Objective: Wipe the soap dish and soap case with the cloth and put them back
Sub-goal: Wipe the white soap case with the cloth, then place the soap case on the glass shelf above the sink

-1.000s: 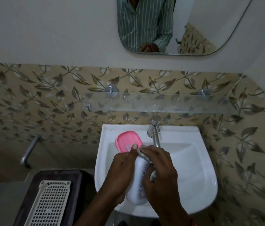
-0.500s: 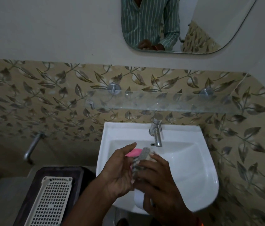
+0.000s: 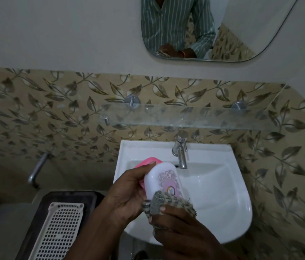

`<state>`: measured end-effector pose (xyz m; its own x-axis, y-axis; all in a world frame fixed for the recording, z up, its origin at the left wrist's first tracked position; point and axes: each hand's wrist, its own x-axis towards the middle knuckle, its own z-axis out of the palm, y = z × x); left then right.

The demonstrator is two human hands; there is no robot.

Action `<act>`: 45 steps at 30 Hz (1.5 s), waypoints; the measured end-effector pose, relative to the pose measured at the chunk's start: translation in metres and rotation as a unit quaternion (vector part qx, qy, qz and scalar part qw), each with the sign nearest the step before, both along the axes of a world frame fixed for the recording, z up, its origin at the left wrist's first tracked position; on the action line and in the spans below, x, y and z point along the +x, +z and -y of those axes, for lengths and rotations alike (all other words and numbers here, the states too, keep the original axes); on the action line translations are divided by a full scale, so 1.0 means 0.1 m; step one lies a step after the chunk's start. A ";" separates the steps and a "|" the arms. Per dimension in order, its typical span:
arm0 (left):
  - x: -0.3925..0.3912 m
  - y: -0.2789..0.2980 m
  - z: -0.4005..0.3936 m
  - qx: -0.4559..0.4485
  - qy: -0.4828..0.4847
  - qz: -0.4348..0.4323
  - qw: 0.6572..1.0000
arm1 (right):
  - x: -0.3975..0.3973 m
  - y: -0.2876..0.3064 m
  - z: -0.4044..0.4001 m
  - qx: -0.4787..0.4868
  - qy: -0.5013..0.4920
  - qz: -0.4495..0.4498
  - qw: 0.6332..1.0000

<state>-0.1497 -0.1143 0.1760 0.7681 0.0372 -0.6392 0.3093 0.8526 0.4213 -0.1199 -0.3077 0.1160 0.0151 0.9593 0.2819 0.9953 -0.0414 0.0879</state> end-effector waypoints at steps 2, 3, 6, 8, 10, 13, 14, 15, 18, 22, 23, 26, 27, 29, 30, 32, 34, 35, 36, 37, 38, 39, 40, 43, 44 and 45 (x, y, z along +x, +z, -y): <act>0.01 0.01 -0.06 -0.004 0.040 0.028 0.999 | -0.02 0.09 0.15 0.113 0.103 -0.014 0.988; 0.02 0.01 -0.10 -0.010 0.058 0.040 0.997 | -0.09 0.14 0.16 0.165 0.128 -0.206 0.956; 0.06 0.04 -0.20 -0.018 0.090 0.063 0.994 | 0.14 0.18 0.23 0.136 -0.017 -0.153 0.979; 0.06 0.04 -0.27 -0.021 0.101 0.070 0.992 | 0.16 0.21 0.20 0.275 -0.107 -0.239 0.925; 0.05 0.03 -0.27 -0.024 0.106 0.074 0.991 | 0.24 0.25 0.13 0.375 -0.155 -0.262 0.876; 0.03 -0.02 -0.19 -0.021 0.085 0.076 0.993 | 0.29 0.41 -0.06 0.464 -0.200 -0.333 0.796; 0.04 -0.03 -0.15 -0.024 0.078 0.078 0.994 | 0.26 0.44 -0.13 0.479 -0.211 -0.362 0.771; 0.04 -0.03 -0.12 -0.029 0.079 0.084 0.993 | 0.21 0.47 -0.21 0.485 -0.220 -0.385 0.754; 0.04 -0.03 -0.18 -0.038 0.123 0.111 0.985 | 0.03 0.39 -0.29 0.490 -0.239 -0.424 0.723; 0.01 -0.04 -0.28 -0.025 0.131 0.128 0.983 | -0.16 0.26 -0.18 0.458 -0.265 -0.502 0.684; 0.01 -0.05 -0.27 -0.002 0.112 0.117 0.987 | -0.18 0.28 -0.16 0.453 -0.276 -0.504 0.681; -0.02 -0.10 -0.17 0.044 0.043 0.094 0.994 | -0.17 0.45 -0.13 0.364 -0.294 -0.454 0.758; -0.03 -0.11 -0.14 0.049 0.023 0.098 0.994 | -0.16 0.50 -0.13 0.301 -0.318 -0.412 0.799; -0.04 -0.13 -0.10 0.065 -0.004 0.113 0.991 | -0.17 0.55 -0.18 0.185 -0.352 -0.383 0.834; -0.05 -0.15 -0.08 0.082 -0.013 0.124 0.989 | -0.19 0.54 -0.22 0.136 -0.355 -0.413 0.828; -0.05 -0.19 -0.06 0.136 -0.026 0.135 0.981 | -0.16 0.46 -0.28 0.068 -0.353 -0.496 0.790; -0.06 -0.21 -0.04 0.182 -0.038 0.139 0.973 | -0.13 0.41 -0.28 0.087 -0.347 -0.514 0.780; -0.07 -0.22 -0.03 0.202 -0.041 0.138 0.969 | -0.12 0.40 -0.26 0.109 -0.350 -0.505 0.781; -0.07 -0.22 -0.01 0.229 -0.039 0.136 0.963 | -0.12 0.40 -0.23 0.132 -0.353 -0.489 0.787; -0.07 -0.24 -0.01 0.268 -0.033 0.130 0.954 | -0.12 0.40 -0.20 0.155 -0.353 -0.475 0.791; -0.08 -0.25 0.00 0.320 -0.025 0.126 0.939 | -0.11 0.40 -0.16 0.174 -0.352 -0.472 0.789; -0.09 -0.26 0.00 0.378 -0.015 0.125 0.917 | -0.09 0.40 -0.13 0.186 -0.350 -0.476 0.785; -0.09 -0.25 -0.01 0.433 -0.001 0.130 0.892 | -0.07 0.40 -0.10 0.187 -0.348 -0.484 0.781; -0.10 -0.27 -0.07 0.509 0.031 0.142 0.848 | 0.00 0.39 -0.07 0.194 -0.346 -0.529 0.751; -0.10 -0.30 -0.10 0.521 0.027 0.142 0.841 | 0.02 0.37 -0.07 0.206 -0.346 -0.544 0.736; -0.11 -0.31 -0.13 0.531 0.018 0.140 0.836 | 0.04 0.35 -0.07 0.215 -0.347 -0.555 0.725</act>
